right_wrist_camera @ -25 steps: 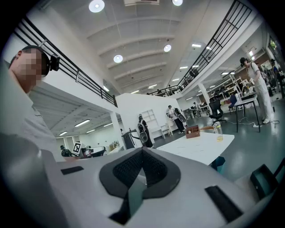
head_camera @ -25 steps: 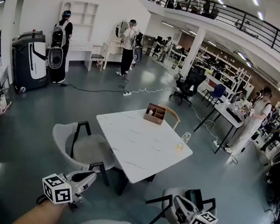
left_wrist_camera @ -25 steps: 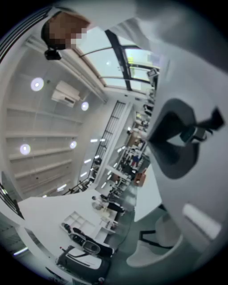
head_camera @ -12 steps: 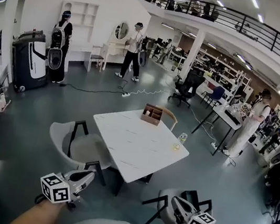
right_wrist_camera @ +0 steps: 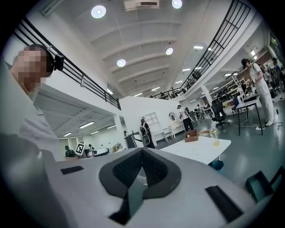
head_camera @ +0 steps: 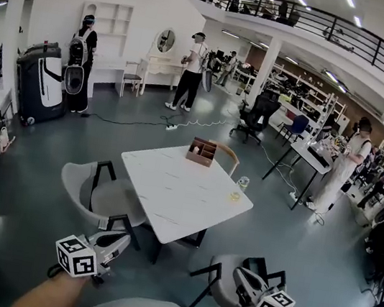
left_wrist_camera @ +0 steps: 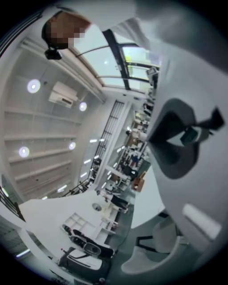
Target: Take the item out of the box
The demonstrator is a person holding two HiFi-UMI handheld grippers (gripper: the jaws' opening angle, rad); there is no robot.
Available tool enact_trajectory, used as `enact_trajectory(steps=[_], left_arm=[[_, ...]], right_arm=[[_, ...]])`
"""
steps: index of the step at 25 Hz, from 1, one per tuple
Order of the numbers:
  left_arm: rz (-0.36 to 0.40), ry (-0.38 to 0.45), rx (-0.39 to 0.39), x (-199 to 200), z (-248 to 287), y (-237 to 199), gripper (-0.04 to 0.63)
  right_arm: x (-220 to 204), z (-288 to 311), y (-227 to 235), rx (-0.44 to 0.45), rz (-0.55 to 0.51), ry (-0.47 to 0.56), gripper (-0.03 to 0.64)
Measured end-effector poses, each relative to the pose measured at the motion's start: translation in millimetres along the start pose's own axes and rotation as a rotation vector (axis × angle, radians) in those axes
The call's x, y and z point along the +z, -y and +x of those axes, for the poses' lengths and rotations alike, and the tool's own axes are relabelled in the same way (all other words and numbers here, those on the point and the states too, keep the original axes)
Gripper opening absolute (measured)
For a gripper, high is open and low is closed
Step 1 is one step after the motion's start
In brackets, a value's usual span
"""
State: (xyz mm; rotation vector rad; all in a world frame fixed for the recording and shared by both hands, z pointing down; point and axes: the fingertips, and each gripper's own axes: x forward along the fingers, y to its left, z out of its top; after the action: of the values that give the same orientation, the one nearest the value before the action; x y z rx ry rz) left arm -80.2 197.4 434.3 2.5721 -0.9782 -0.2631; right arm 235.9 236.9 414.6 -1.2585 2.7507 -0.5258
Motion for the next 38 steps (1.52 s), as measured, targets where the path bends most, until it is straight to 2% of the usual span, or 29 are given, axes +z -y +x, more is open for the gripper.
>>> enact_trajectory(steps=[5,12,18,23,29,38], left_arm=[[0.002,-0.013,0.003,-15,15,27,0.000],[0.002,-0.036,0.027,-35,28,47,0.000],[0.000,-0.054,0.037,-35,35,46,0.000],[-0.008,-0.064,0.008,-33,54,37,0.000],[-0.027,-0.078,-0.051,-28,78,8,0.000],[-0.029,-0.097,-0.160,10,117,-88,0.000]], right_arm=[[-3,-23,13,0.021,0.009,-0.005,0.005],[-16,-41,38,0.007,0.042,-0.014,0.005],[-18,-45,46,0.004,0.057,-0.016,0.005],[-15,-43,59,-0.029,0.069,-0.014,0.005],[-11,-24,69,-0.090,0.072,-0.017,0.005],[9,70,70,-0.180,0.051,-0.002,0.005]])
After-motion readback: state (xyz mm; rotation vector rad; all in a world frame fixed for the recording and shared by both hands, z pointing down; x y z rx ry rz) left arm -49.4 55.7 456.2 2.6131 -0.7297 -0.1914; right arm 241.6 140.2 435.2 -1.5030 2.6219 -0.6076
